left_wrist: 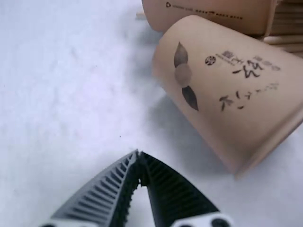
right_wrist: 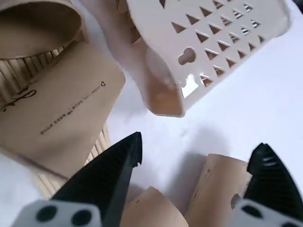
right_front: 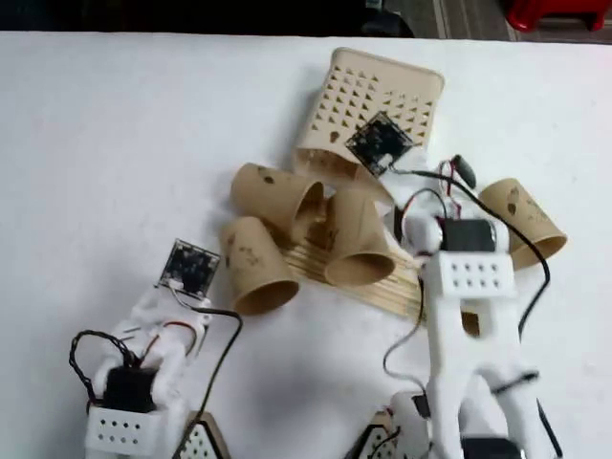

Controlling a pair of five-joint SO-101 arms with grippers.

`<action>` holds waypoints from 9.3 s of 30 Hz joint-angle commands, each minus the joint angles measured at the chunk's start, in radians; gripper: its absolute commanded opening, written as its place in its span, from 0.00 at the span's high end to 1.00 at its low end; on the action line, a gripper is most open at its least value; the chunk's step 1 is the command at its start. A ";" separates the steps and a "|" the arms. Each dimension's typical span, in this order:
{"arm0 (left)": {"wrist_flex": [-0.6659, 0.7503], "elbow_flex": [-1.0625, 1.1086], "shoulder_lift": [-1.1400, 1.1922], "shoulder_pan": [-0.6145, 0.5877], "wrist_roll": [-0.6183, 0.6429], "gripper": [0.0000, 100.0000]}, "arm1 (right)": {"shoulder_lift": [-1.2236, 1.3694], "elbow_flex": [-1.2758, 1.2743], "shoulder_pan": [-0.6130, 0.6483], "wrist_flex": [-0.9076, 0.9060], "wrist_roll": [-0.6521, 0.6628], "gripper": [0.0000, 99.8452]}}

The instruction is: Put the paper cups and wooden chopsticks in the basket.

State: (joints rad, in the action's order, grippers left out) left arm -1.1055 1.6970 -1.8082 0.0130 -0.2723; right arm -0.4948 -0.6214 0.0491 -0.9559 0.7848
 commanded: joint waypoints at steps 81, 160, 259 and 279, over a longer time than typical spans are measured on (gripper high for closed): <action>0.009 -0.005 -0.010 -0.007 0.000 0.98 | 0.243 0.697 -0.062 -0.331 -0.126 0.77; 0.008 -0.005 -0.010 -0.007 0.000 0.98 | 0.323 -0.051 -0.486 0.275 -0.611 0.82; 0.008 -0.005 -0.010 -0.007 0.000 0.98 | 0.401 1.011 0.054 -0.581 -0.199 0.86; 0.008 -0.005 -0.010 -0.007 0.000 0.98 | 0.010 0.786 -0.122 -0.763 -0.031 0.69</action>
State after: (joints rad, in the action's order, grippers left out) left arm -1.1055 1.6970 -1.8082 0.0130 -0.2723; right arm -0.3521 0.2977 -0.0138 -1.7139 0.6820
